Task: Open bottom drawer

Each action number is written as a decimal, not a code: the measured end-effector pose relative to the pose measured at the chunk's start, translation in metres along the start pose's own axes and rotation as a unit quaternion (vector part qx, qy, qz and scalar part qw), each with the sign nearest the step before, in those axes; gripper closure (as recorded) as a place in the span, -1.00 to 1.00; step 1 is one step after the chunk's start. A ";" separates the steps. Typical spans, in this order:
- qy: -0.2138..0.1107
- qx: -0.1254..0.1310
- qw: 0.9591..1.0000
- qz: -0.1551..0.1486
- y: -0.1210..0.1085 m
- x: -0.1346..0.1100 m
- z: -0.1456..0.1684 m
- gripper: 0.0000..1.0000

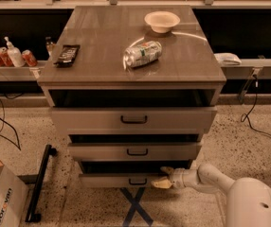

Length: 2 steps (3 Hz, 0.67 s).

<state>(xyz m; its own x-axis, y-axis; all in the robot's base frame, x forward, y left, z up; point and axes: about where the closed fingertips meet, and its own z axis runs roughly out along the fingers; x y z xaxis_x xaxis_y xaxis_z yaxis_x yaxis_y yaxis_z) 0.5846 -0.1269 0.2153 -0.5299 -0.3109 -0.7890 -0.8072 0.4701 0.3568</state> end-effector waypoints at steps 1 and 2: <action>0.000 0.000 1.000 0.000 0.000 0.000 0.000 0.28; 0.000 -0.002 1.000 0.000 0.001 0.000 0.002 0.42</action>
Offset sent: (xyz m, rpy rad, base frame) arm 0.0000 0.0000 0.0002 0.0000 0.0000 0.0000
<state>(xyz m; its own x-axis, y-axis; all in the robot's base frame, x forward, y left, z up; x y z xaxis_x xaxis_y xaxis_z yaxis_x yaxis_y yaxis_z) 0.5839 -0.1246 0.2147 -0.5304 -0.3107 -0.7887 -0.8079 0.4673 0.3592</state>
